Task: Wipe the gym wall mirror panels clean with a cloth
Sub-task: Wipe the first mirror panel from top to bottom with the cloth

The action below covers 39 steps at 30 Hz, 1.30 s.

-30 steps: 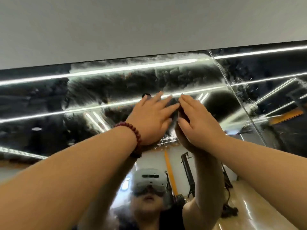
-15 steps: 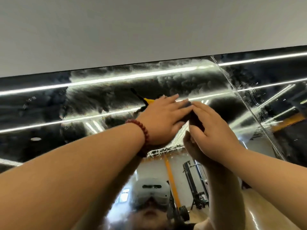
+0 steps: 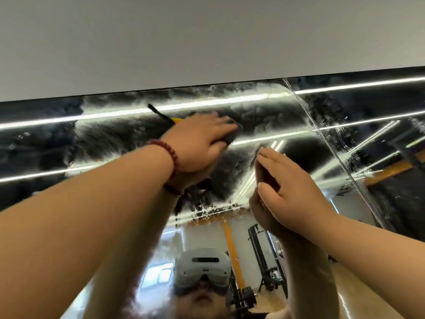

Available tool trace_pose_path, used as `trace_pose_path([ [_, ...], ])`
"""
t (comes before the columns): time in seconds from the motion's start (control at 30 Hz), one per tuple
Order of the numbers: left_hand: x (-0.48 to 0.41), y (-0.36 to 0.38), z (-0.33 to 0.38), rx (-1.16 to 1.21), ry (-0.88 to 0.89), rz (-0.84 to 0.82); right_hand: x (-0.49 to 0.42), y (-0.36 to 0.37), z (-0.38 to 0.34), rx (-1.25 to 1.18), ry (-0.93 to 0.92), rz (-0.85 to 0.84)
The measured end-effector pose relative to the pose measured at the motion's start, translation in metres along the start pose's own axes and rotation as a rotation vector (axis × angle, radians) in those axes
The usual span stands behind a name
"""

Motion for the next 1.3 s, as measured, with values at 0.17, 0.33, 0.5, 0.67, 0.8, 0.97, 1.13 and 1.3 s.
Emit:
trace_pose_path([
  [0.17,0.010,-0.003,0.007,-0.045,-0.087,0.016,-0.001,0.002,-0.005,0.013,0.018,-0.036],
  [0.33,0.011,0.001,-0.008,-0.009,-0.022,-0.030,-0.006,0.001,-0.015,0.033,-0.007,-0.032],
  [0.5,0.028,-0.007,-0.042,-0.039,-0.236,0.005,-0.027,0.006,-0.029,0.067,-0.009,-0.046],
  [0.67,0.073,-0.009,-0.068,0.055,-0.166,0.033,-0.029,0.024,-0.048,0.124,-0.055,-0.068],
  [0.8,0.075,-0.007,-0.076,-0.033,-0.326,0.039,-0.028,0.029,-0.056,0.219,-0.143,-0.085],
  [0.97,0.088,0.011,-0.009,0.008,0.037,-0.033,-0.021,0.025,-0.053,0.131,-0.121,-0.095],
  [1.13,0.106,-0.011,-0.096,0.057,-0.378,0.142,-0.015,0.028,-0.056,0.152,-0.119,-0.092],
  [1.3,0.127,0.015,0.005,0.070,0.063,0.000,0.004,0.035,-0.070,0.133,-0.096,-0.179],
])
Point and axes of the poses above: each hand's wrist, its own x-axis away from the middle knuckle, its own y-axis out of the palm, z = x × y, the point moved 4 cm from there along -x, towards the middle knuckle, and after that the axes turned 1 degree about x, right-handed, at the moved point
